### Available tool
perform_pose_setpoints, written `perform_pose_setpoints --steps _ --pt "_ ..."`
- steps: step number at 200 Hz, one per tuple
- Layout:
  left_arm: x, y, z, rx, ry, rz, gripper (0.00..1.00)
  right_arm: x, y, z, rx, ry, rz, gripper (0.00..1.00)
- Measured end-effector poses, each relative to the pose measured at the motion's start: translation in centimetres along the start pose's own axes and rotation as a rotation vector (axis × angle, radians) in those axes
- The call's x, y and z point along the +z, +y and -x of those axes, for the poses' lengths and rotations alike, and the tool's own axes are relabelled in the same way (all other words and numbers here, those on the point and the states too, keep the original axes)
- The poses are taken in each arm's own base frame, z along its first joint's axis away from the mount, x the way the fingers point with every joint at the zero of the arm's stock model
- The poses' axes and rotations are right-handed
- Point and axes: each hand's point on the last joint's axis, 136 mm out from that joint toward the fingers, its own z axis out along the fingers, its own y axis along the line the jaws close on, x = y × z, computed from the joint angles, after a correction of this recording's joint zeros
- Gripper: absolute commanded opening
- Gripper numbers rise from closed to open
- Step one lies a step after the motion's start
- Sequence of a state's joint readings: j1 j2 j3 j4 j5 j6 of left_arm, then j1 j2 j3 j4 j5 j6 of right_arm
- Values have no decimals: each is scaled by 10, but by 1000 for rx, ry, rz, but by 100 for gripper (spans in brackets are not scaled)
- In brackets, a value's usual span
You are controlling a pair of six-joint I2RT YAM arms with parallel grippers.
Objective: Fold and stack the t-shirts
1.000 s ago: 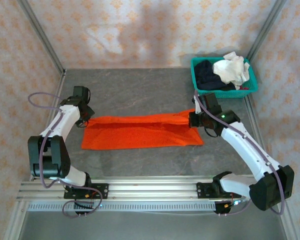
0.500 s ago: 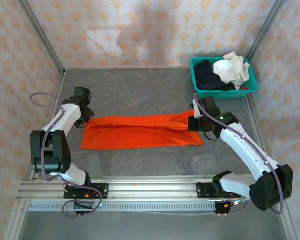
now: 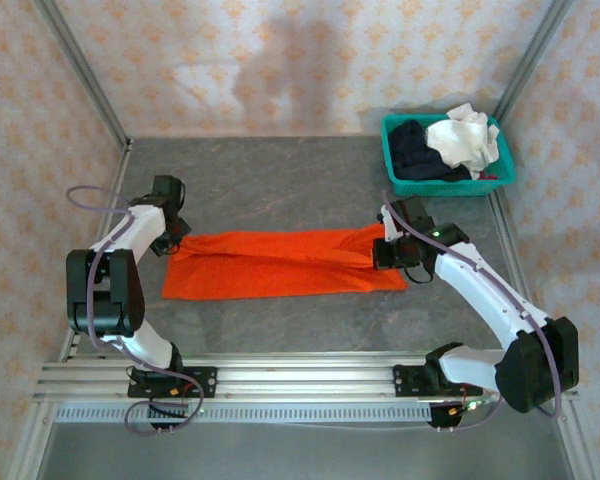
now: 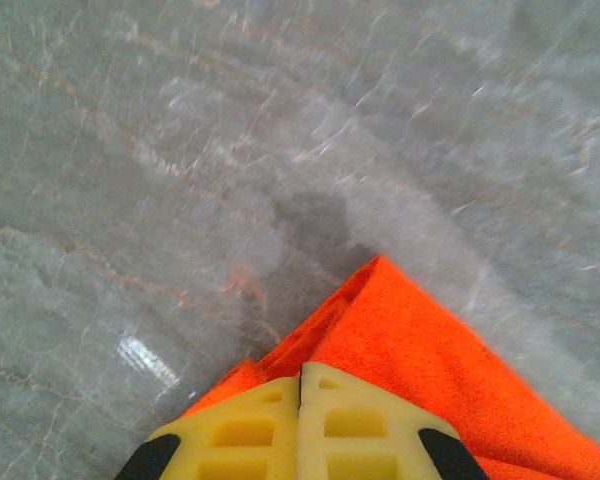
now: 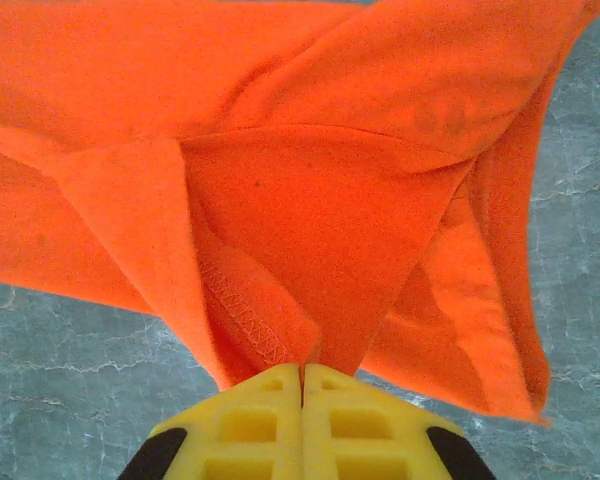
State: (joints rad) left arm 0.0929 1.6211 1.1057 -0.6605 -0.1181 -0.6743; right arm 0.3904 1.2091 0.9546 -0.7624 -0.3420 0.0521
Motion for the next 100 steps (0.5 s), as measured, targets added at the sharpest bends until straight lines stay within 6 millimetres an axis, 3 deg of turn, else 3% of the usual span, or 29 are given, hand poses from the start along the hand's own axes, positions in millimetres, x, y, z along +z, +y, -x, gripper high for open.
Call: perform_pose_setpoints --steps 55,100 --pt "-27 -2 18 -23 -75 -45 0 -1 8 -9 2 28 50 0" --pt "-28 13 6 -17 -66 -16 0 -21 17 -13 16 -16 103 0"
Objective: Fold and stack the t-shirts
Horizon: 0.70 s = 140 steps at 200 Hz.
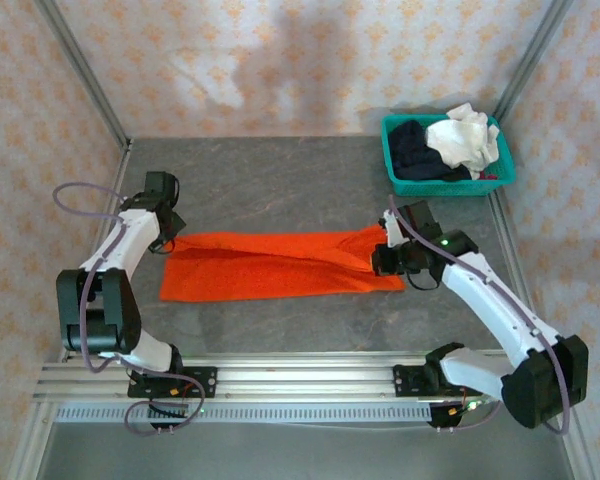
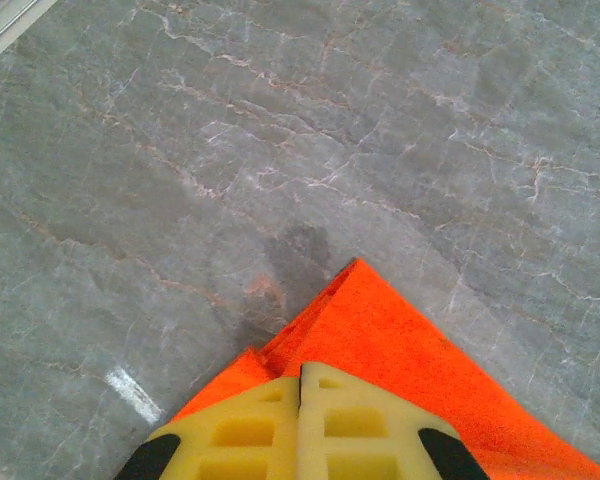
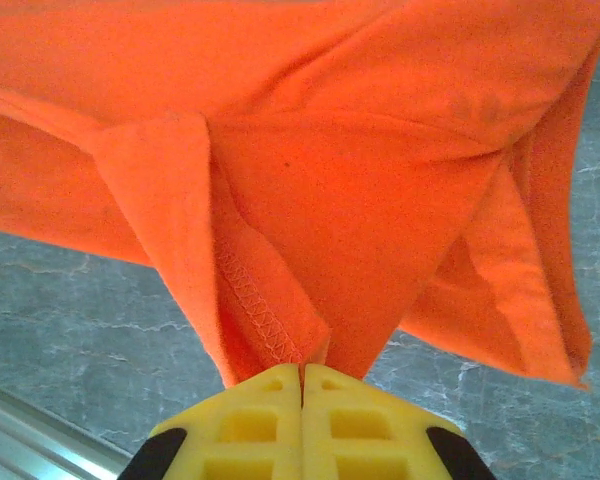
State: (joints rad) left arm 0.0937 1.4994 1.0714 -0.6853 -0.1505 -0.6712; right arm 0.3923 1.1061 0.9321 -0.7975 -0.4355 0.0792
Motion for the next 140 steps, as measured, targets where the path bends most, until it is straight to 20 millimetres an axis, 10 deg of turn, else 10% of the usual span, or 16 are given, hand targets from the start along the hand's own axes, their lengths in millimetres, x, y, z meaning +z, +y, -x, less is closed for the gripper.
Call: perform_pose_setpoints --steps 140 --pt "-19 13 -1 -10 -28 -9 0 -7 8 -9 25 13 50 0"
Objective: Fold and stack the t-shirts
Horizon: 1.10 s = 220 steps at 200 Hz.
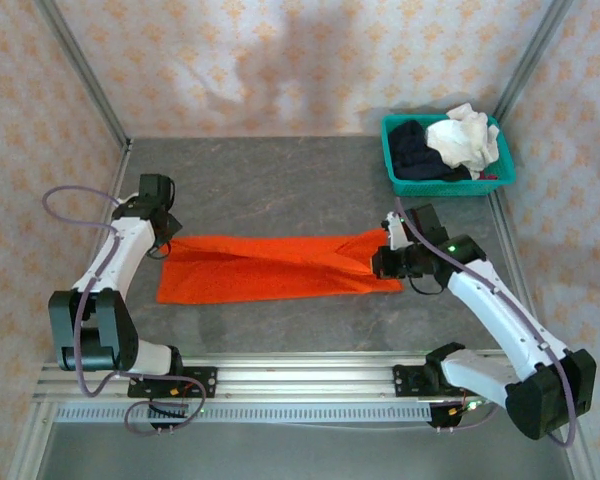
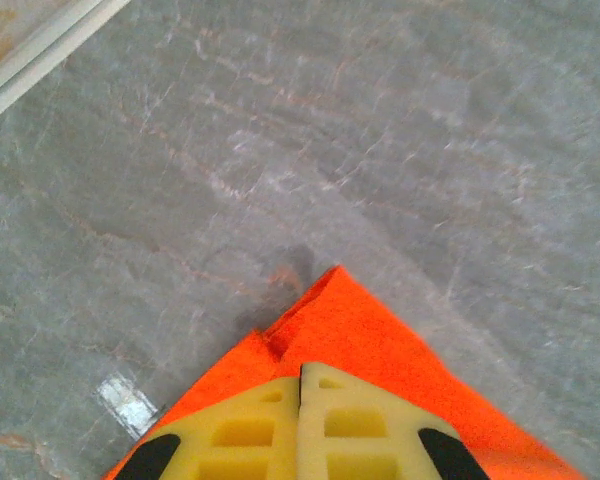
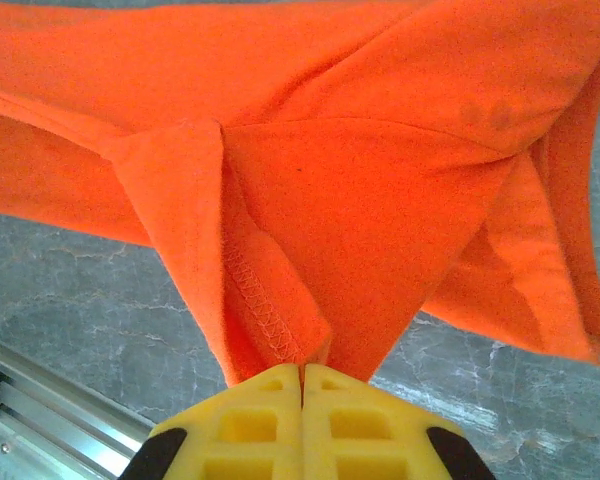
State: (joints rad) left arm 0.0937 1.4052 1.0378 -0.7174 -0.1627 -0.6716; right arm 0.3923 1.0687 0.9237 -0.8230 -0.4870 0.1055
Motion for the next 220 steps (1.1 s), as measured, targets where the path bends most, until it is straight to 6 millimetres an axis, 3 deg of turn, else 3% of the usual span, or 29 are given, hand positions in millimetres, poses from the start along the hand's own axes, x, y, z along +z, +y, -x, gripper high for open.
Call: perform_pose_setpoints --steps 111,181,204,220 --pt "35 36 -58 27 114 101 0 32 -17 9 48 50 -80 0" --pt "52 43 -68 29 135 161 0 59 -29 33 50 54 -148 0" --pt "57 46 -71 26 138 181 7 68 -35 47 50 50 -185 0" --pt "58 49 -73 24 135 192 17 78 -40 53 52 55 -211 2"
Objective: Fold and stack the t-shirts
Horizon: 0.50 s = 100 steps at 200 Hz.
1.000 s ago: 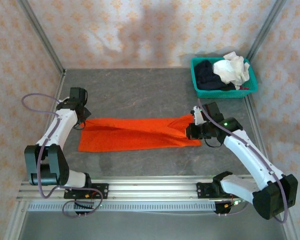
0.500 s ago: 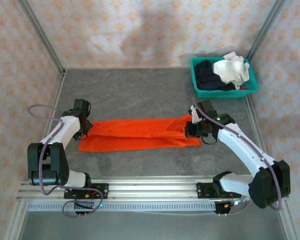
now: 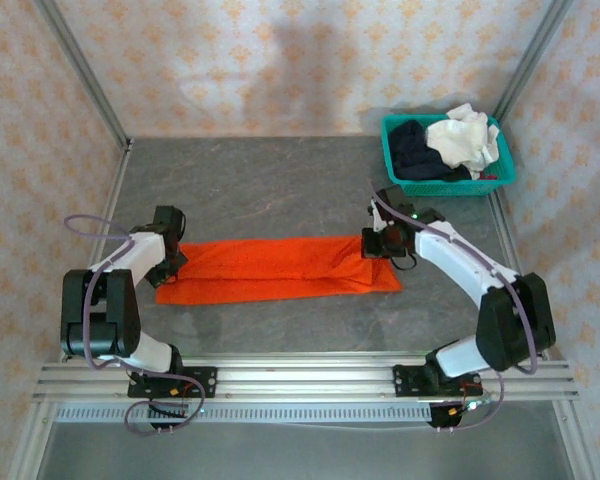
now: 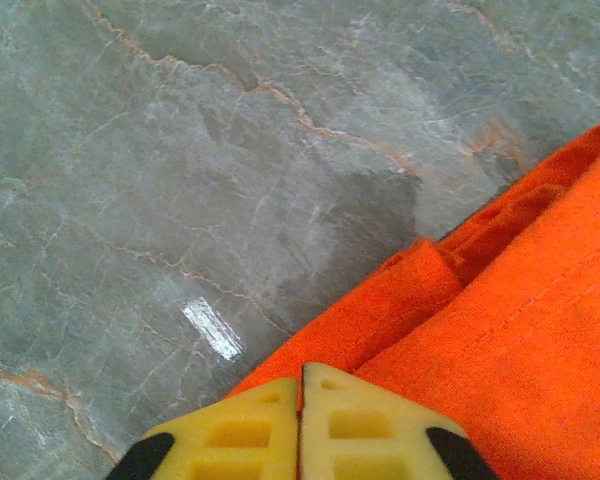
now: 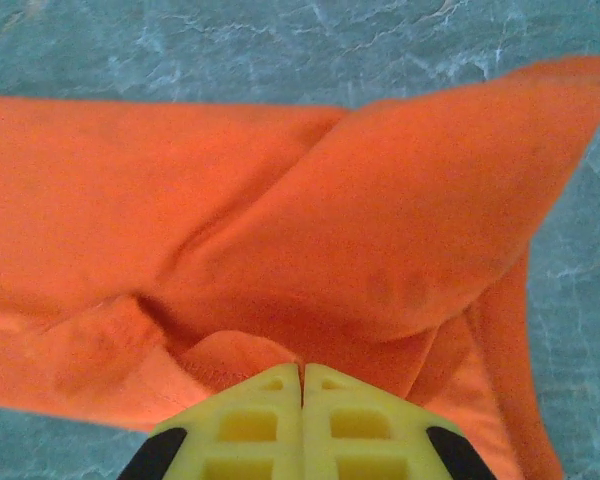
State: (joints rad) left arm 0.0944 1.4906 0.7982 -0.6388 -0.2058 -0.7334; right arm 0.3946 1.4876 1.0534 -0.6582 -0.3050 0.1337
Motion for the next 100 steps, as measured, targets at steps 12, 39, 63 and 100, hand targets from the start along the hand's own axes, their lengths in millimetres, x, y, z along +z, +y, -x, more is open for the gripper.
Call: perform_pose_setpoints --steps 12,39,63,100 --pt "2 3 -1 -2 -4 14 32 7 -2 2 3 14 -16 14" --pt "1 7 1 -17 -21 31 80 16 -6 6 6 26 -44 71" --pt "-11 6 9 -33 -59 -5 100 9 -7 11 -5 -6 -58 85" --pt "-43 -23 25 -9 -140 -111 100 -21 7 20 -31 -112 -52 82"
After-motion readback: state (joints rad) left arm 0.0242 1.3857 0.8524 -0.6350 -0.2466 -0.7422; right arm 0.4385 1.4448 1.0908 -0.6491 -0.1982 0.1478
